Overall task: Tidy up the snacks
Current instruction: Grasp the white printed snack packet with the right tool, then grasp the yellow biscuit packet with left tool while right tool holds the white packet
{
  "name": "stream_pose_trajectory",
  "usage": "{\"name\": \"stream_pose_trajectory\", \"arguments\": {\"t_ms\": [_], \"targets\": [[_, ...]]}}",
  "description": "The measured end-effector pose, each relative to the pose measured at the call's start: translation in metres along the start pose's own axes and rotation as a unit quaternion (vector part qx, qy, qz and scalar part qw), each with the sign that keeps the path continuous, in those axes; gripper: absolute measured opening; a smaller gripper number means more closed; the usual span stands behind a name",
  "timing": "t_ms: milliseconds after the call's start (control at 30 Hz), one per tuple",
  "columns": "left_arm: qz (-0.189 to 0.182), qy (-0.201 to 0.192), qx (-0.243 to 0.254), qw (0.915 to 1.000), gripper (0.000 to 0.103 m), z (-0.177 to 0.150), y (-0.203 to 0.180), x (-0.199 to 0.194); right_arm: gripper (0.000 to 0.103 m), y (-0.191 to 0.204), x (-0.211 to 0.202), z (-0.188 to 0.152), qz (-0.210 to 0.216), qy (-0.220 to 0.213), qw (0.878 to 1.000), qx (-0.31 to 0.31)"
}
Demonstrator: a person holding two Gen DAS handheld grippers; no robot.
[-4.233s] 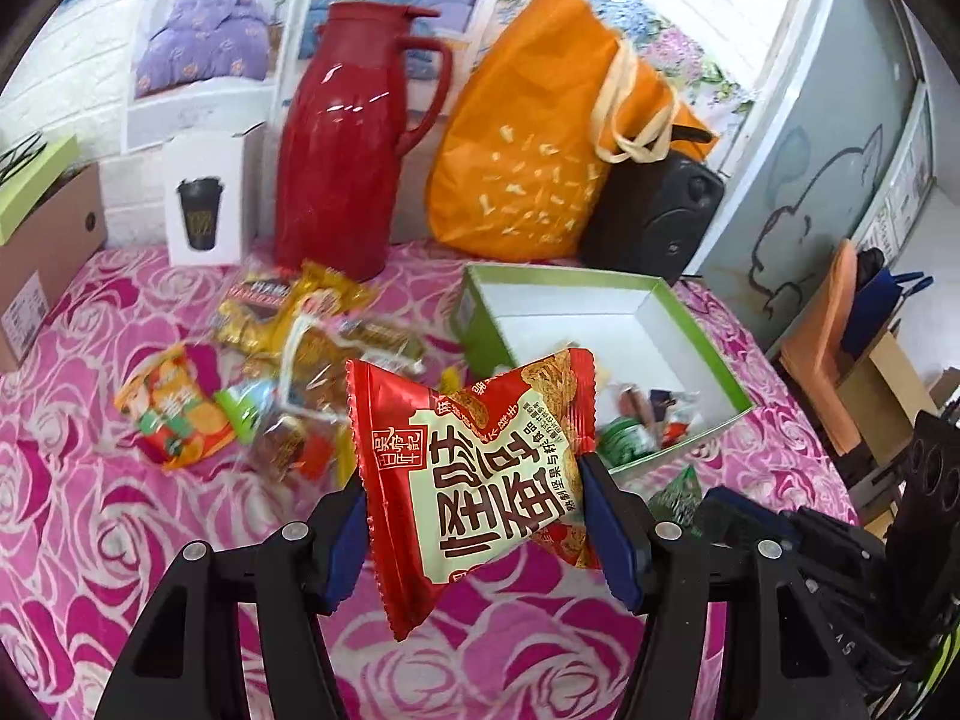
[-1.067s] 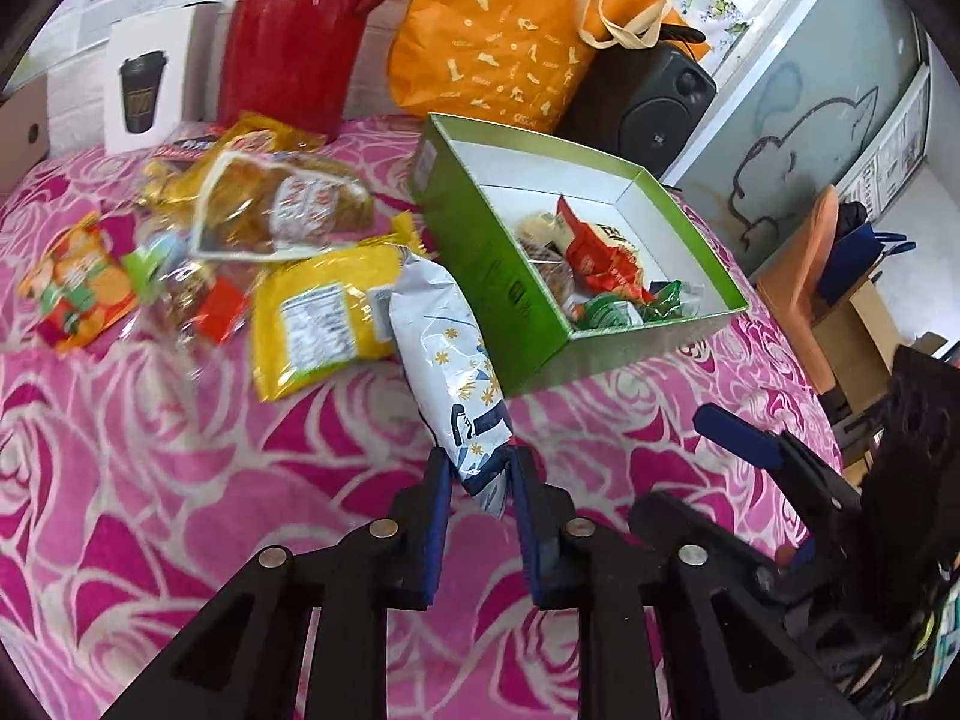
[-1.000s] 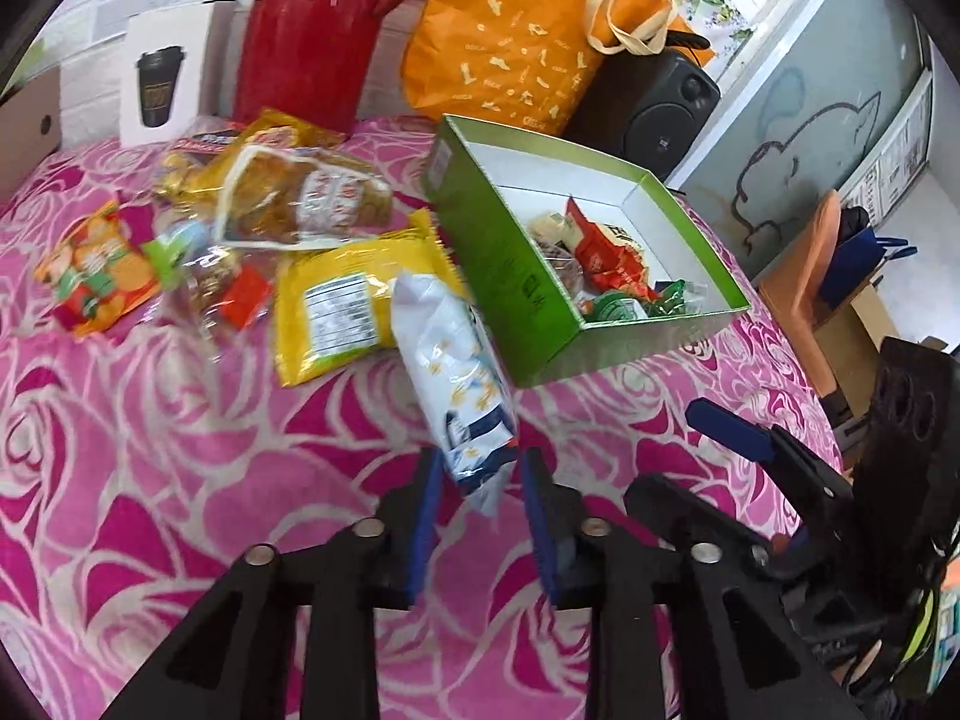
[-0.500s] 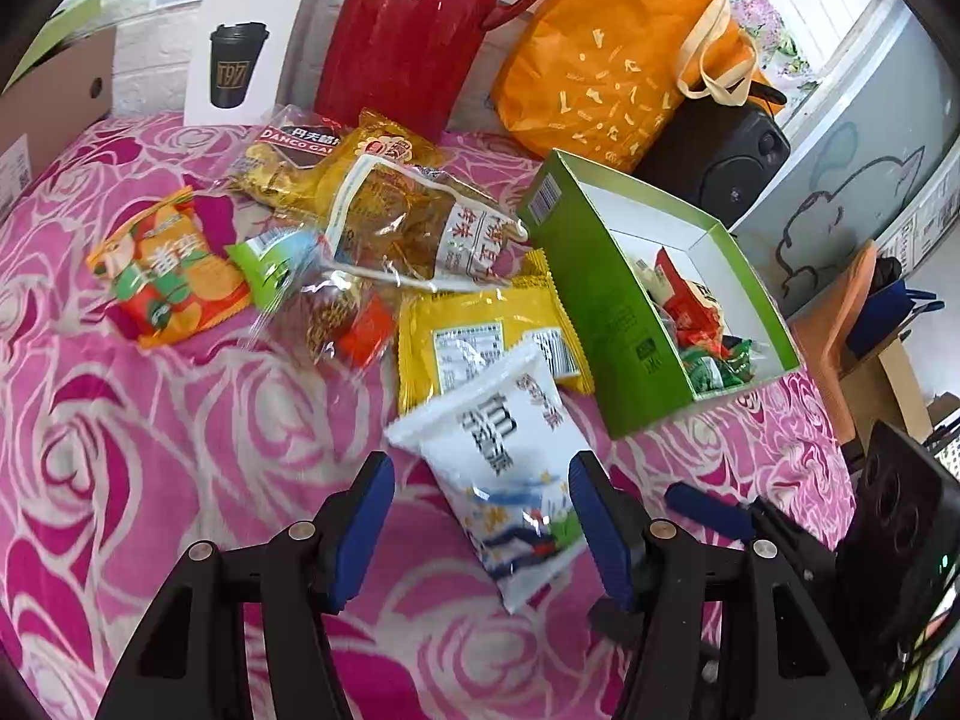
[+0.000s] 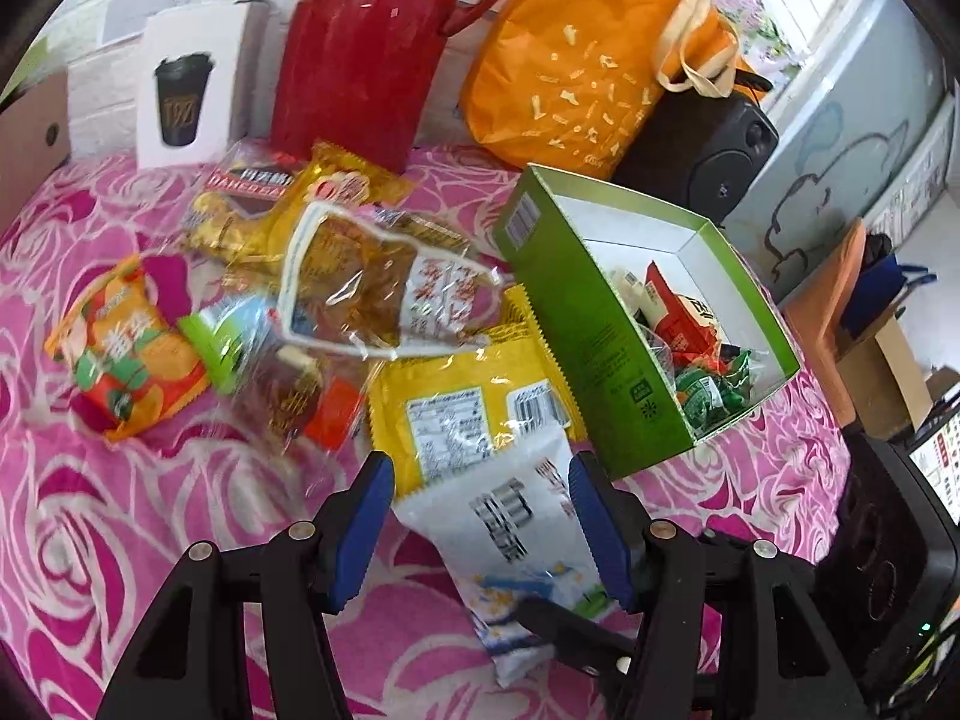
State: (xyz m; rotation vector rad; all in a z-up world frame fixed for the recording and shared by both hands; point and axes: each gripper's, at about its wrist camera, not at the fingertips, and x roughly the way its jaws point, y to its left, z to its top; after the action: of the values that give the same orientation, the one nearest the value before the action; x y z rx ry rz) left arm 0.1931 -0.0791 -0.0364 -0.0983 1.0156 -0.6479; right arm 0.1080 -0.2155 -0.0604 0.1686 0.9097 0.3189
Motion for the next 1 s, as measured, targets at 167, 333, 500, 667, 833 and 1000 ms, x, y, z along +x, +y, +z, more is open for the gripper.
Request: {"name": "stream_pose_trajectory", "arguments": {"t_ms": [167,333,500,667,833,1000], "targets": [[0.006,0.009,0.052,0.9986,0.062,0.019,-0.015,0.019,0.045,-0.025,-0.02,-0.021,-0.011,0.004,1.0,0.024],[0.02,0.012,0.099,0.9948,0.063,0.034,-0.029,0.042,0.045,-0.042,-0.031,-0.029,-0.011,0.002,0.999,0.052],[0.013,0.031,0.098,0.9946,0.065,0.026,-0.02,0.049,0.045,-0.049,-0.039,-0.032,-0.017,0.0,0.998,0.054],[-0.029,0.062,0.082,0.9943,0.065,0.001,-0.02,0.042,0.045,-0.058,-0.045,-0.037,-0.017,-0.001,0.998,0.065],[-0.001,0.028,0.116,0.9929,0.066,0.013,-0.035,0.034,0.045,-0.059,-0.048,-0.038,-0.023,-0.003,0.998,0.064],[0.007,0.02,0.132,0.991,0.068,0.043,-0.042,0.047,0.045,-0.061,-0.05,-0.041,-0.02,-0.003,0.997,0.069]]}}
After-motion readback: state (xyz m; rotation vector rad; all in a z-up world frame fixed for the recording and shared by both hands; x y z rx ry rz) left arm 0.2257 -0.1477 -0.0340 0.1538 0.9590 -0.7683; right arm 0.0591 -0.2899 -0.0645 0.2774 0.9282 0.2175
